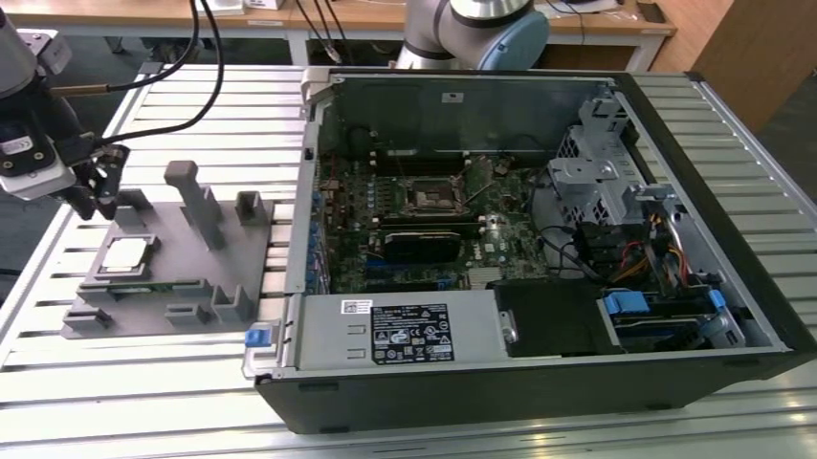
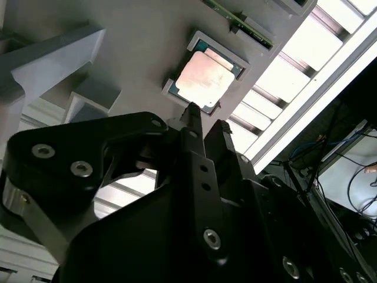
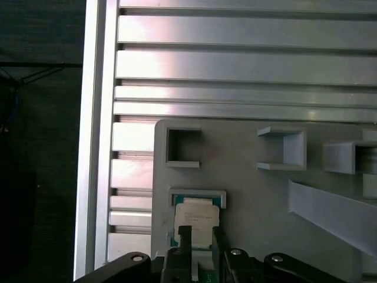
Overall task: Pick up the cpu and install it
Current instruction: 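Pick up the cpu and move it towards the insertion slot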
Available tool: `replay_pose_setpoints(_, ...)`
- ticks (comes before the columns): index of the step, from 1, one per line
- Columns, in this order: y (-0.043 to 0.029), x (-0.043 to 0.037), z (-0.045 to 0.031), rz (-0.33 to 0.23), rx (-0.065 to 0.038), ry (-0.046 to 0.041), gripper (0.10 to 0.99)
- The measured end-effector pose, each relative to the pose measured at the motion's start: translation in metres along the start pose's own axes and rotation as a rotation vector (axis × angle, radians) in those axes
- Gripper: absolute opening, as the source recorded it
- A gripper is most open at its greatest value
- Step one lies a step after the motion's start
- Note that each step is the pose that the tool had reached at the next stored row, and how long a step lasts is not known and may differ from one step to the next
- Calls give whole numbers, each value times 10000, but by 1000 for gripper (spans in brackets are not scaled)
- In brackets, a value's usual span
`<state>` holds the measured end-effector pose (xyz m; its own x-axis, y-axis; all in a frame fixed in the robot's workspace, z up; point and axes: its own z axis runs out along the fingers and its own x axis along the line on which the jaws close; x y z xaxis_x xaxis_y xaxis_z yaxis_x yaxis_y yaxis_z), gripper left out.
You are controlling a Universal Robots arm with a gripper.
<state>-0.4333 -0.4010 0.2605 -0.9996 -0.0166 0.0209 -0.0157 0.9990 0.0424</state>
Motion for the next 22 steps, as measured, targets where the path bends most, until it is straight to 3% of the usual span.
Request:
replay_pose_setpoints(4, 0, 0, 7, 0, 0, 0, 169)
replay_pose_setpoints(10, -2, 1, 22, 0, -1, -1, 180)
replay_pose_setpoints(22, -26, 33, 97, -2, 0, 1, 647)
